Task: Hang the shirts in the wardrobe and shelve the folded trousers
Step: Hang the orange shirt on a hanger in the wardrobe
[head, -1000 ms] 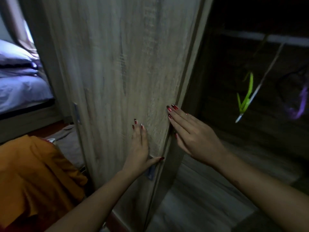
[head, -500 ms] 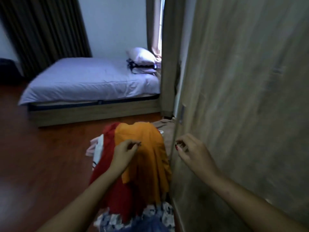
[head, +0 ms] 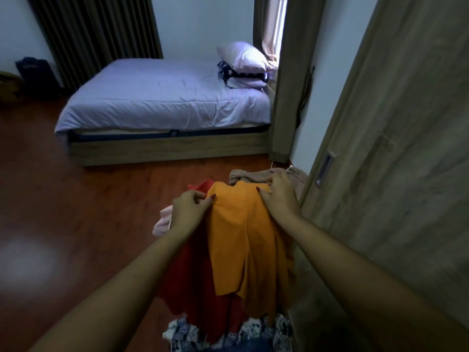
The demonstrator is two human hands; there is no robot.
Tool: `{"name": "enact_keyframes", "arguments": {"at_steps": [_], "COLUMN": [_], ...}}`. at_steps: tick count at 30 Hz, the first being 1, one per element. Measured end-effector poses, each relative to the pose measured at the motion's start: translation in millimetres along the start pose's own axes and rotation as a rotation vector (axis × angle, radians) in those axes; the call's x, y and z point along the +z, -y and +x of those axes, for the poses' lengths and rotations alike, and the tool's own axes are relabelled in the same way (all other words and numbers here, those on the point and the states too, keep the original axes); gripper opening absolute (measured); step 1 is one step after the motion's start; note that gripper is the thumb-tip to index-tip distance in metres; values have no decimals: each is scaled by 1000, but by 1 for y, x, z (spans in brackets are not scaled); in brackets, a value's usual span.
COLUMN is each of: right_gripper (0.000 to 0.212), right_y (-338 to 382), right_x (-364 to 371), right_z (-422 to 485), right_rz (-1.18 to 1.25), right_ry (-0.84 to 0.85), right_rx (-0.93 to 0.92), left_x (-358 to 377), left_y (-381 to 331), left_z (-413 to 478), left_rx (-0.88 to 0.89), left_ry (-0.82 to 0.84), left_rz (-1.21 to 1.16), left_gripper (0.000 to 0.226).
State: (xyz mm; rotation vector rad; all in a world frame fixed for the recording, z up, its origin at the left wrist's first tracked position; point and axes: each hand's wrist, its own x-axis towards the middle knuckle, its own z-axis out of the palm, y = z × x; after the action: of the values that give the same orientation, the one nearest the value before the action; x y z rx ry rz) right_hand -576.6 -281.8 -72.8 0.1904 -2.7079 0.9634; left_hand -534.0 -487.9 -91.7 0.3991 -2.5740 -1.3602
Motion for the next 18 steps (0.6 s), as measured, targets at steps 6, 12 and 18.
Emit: {"name": "enact_keyframes", "arguments": {"at_steps": [6, 12, 18], "right_gripper": [14, 13, 3], "right_y": [-12, -5, -2], "right_x": [20, 3, -14], "right_z": [16, 6, -14], "right_rz": [-40, 95, 683], "right_ry": [10, -73, -138], "right_rx": [138, 109, 472], "left_x": [-1, -6, -11], "left_y": [-4, -14, -46], "left_z": [14, 8, 3], "left_rx": [-8, 24, -466], "left_ry": [3, -2, 288], "left_rz": [69, -187, -1029], "left_gripper": [10, 11, 21]}}
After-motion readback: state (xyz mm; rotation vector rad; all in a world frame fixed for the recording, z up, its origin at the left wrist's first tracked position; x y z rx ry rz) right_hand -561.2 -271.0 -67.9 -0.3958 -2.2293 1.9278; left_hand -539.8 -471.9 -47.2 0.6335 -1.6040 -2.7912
